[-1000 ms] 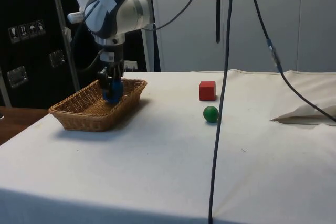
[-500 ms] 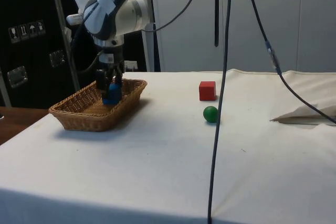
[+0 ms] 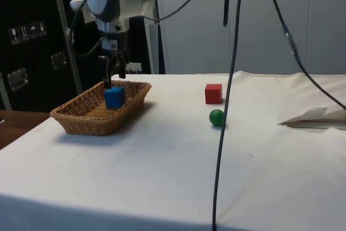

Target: Place all non-red objects into the basket.

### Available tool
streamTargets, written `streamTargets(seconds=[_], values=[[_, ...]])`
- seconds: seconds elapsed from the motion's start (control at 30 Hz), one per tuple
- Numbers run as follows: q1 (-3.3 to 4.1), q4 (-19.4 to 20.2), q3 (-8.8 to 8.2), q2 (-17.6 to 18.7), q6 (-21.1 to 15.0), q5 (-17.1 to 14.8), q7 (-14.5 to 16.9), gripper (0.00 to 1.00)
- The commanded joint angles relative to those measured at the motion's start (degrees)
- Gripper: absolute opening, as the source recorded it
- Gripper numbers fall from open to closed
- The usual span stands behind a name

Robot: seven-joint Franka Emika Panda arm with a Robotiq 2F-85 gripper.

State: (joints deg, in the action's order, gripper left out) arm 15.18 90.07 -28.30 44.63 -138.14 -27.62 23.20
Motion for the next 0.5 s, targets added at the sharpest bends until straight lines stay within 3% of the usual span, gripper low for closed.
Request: streamTargets(seconds=[0.0,0.03,0.1,0.3,0.33,0.4,0.47], values=[[0.69,1.15,-0.63,-1.26,-0.11,0.40,-0.74,1.00],[0.11,0.57,-0.06,-0.69,0.00,0.06,-0.06,1.00],[1.09,2.52,-0.80,-3.09,0.00,0.69,-1.15,1.00],[1.72,5.61,-1.09,-6.82,0.11,1.60,-1.20,1.00],[1.15,4.93,-0.52,-6.25,0.06,1.03,-0.86,1.00],[2.23,7.45,-1.26,-9.00,0.17,2.29,-1.32,1.00],[2.46,8.77,-1.32,-10.54,0.23,2.98,-1.38,1.00]])
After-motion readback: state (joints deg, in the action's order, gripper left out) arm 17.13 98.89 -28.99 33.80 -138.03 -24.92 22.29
